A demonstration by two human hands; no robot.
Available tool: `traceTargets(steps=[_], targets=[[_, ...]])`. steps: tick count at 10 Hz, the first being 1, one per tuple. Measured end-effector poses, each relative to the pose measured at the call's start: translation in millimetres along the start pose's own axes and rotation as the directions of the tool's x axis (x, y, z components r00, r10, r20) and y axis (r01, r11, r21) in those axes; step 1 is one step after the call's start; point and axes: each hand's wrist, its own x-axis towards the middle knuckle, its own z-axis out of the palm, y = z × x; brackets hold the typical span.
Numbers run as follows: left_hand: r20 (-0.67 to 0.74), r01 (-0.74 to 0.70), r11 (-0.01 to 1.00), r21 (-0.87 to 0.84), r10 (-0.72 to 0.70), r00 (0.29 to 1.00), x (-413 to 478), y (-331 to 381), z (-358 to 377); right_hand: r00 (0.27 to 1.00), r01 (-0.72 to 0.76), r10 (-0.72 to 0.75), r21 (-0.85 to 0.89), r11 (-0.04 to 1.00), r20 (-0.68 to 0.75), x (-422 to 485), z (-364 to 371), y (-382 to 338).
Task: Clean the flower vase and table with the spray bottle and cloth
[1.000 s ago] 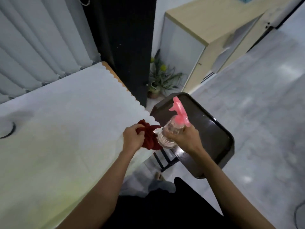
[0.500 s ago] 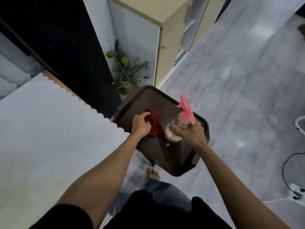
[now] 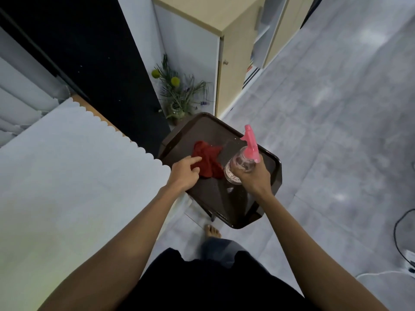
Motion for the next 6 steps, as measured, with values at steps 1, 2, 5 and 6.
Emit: traceTargets(steps=[1, 2, 5, 6], targets=[[0.014, -0.026, 1.000, 0.006, 0.026, 1.000, -15.6, -5.9, -6.1, 0.999, -0.037, 0.037, 0.003, 0.999, 0.004, -4.2, -0.7, -1.5], [0.013, -0.034, 0.999, -0.018, 0.034, 0.999, -35.8, -15.5, -11.1, 0.998, -0.062, 0.062, -0.064, 0.996, -0.010, -13.3, -2.1, -1.7], [-0.003, -0.026, 0.999, -0.042, 0.026, 1.000, -127.7, -71.6, -25.1, 0.969, -0.096, 0.128, -0.156, 0.983, 0.210, -132.8, 69.7, -7.7], [-0.106, 0.014, 0.997, -0.070, -0.022, 0.994, -158.8, -104.4, -40.2, 0.929, 0.109, -0.032, -0.193, 0.975, 0.367, -173.3, 115.5, -32.8]])
